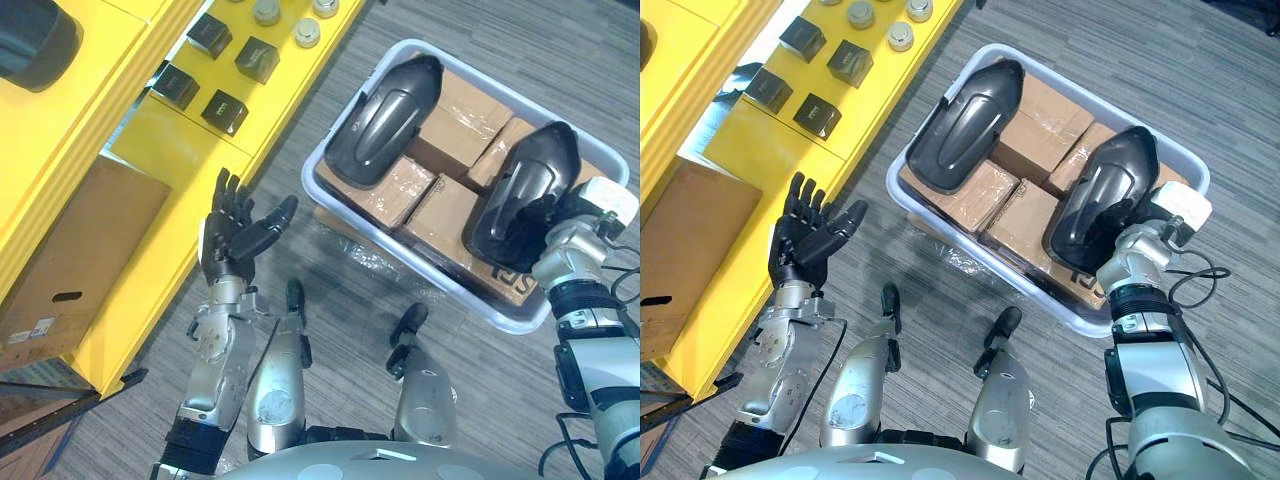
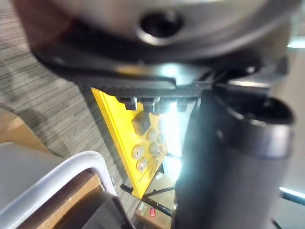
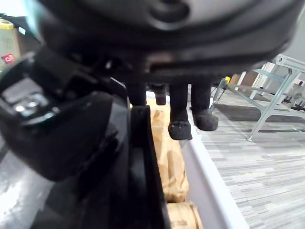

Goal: Walk over and take three plastic housings, then place them on the shelf

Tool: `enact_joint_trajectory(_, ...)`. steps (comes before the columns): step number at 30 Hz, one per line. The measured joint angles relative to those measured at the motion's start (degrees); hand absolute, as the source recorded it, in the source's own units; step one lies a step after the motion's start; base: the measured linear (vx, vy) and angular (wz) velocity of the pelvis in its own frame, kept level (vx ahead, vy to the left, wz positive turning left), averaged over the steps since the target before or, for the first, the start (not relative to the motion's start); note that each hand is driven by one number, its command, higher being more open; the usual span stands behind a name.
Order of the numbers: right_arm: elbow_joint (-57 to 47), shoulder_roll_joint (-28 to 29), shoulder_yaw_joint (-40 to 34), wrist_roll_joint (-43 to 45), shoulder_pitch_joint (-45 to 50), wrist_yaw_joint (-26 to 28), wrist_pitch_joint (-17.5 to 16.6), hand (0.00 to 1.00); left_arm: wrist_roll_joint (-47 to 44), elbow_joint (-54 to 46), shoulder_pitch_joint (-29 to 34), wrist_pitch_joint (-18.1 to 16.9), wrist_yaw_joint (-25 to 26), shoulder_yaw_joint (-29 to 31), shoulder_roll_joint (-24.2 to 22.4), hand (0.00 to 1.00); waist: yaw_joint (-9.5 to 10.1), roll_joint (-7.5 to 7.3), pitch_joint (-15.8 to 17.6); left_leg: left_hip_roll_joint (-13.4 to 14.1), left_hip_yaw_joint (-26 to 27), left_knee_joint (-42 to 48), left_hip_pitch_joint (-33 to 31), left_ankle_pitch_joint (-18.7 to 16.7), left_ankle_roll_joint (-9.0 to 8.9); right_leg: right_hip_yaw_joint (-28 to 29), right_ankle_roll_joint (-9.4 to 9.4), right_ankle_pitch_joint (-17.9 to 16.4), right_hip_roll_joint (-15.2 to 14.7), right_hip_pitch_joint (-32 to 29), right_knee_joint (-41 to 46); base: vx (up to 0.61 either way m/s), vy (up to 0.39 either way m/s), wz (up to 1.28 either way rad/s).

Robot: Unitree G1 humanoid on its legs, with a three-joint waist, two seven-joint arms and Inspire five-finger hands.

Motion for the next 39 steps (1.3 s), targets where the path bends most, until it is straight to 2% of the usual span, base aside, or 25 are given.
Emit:
enact_joint_trajectory(7, -1.92, -0.2, -0.69, 5.77, 3.44, -5.06, -1.78, 0.0, -0.49, -1.53, 2.13, -0.02, -0.92, 0.78, 0.0, 1.0, 0.28, 0.12, -0.07, -0.25, -0.03, -1.54, 1.74, 0.5, 0.1, -0.26, 0.21, -0.3, -0.11, 1.24, 0.02, 0.0, 0.0, 0.0)
enact_joint_trajectory(11, -11.02, -0.02, -2.41, 8.15, 8.27, -6.51, -3.14, 0.0, -0.45, -3.75, 2.85, -0.03, -1.32, 1.08, -0.68, 1.0, -0.43, 0.83, -0.49, -0.25, -0.02, -1.71, 2.27, 0.91, -0.4, -0.37, 0.2, -0.38, -0.1, 1.76, 0.0, 0.0, 0.0, 0.0)
enact_joint_trajectory(16, -25.6, 2.43, -3.93, 8.0, 15.9, -6.45, -4.84, 0.0, -0.38, -8.62, 3.99, -0.03, -1.34, 1.39, -1.92, 1.0, -0.86, 0.76, -0.54, -0.09, 0.34, -2.32, 5.25, 0.79, -0.6, -0.24, 0.4, -0.66, 0.06, 4.24, -0.09, 0.01, -0.008, -0.02)
enact_joint_trajectory(22, -31.07, 7.73, -4.38, 7.65, 18.05, -6.05, -5.36, 0.0, 2.03, -9.7, 3.97, -0.02, -1.5, 2.99, -1.97, 1.0, -1.27, 0.42, -0.83, 0.57, 1.67, -3.09, 8.49, 0.11, -1.0, 0.6, 0.9, -0.74, 1.01, 6.71, -1.46, -0.01, -0.028, -0.11)
enact_joint_trajectory(24, -31.07, 9.33, -4.34, 7.57, 18.4, -5.89, -5.36, 0.0, 2.43, -9.71, 3.9, 0.02, -1.9, 2.8, -1.95, 1.0, -1.67, 0.1, -1.83, 0.63, 2.36, -3.76, 9.83, 0.13, -0.99, 0.6, 1.24, -0.47, 1.26, 8.01, -2.44, 0.01, -0.017, -0.07)
enact_joint_trajectory(26, -31.07, 10.98, -3.68, 6.64, 19.82, -4.72, -5.54, 0.0, 4.34, -9.74, 3.77, 0.71, -3.57, 2.5, -1.81, 1.0, -2.06, -0.83, -5.02, 0.66, 2.89, -3.76, 10.28, 0.06, -1.34, 0.76, 1.23, 0.02, 1.45, 8.49, -3.38, 0.04, -0.012, -0.09)
enact_joint_trajectory(29, -31.1, 11.88, -2.6, 5.52, 20.62, -3.81, -5.71, 0.0, 4.56, -9.76, 2.58, 1.54, -4.68, 1.26, -1.29, 1.0, -2.2, -1.63, -6.57, 0.85, 3.44, -3.81, 12.34, -0.31, -1.69, 1.01, 1.34, 0.24, 1.82, 10.54, -4.25, 0.06, -0.019, -0.09)
enact_joint_trajectory(32, -31.16, 11.88, -2.08, 5.46, 20.6, -3.8, -6.91, 0.0, 6.77, -9.87, 1.26, 2.44, -5.73, -0.22, -0.95, 1.0, -2.44, -1.72, -8.81, 0.92, 3.87, -4.58, 13.07, -0.63, -1.84, 1.03, 1.47, 0.4, 2.16, 11.1, -5.2, 0.02, -0.016, -0.07)
enact_joint_trajectory(35, -31.21, 11.88, -1.72, 5.44, 20.61, -3.8, -7.27, 0.0, 6.77, -10.04, -0.31, 3.9, -6.61, -1.14, -0.89, 1.0, -2.56, -1.76, -9.34, 1.0, 4.56, -4.88, 14.73, -0.82, -2.07, 1.46, 1.52, 0.48, 2.35, 12.3, -5.7, 0.02, -0.008, -0.1)
enact_joint_trajectory(39, -31.22, 11.89, -0.98, 5.44, 20.6, -3.86, -8.16, 0.0, 6.76, -10.05, -0.49, 6.01, -8.18, -1.75, -0.6, 1.0, -3.47, -1.79, -11.73, 1.06, 5.05, -5.57, 15.22, -0.81, -2.1, 1.78, 1.56, 0.76, 2.65, 12.41, -6.39, 0.03, -0.007, -0.07)
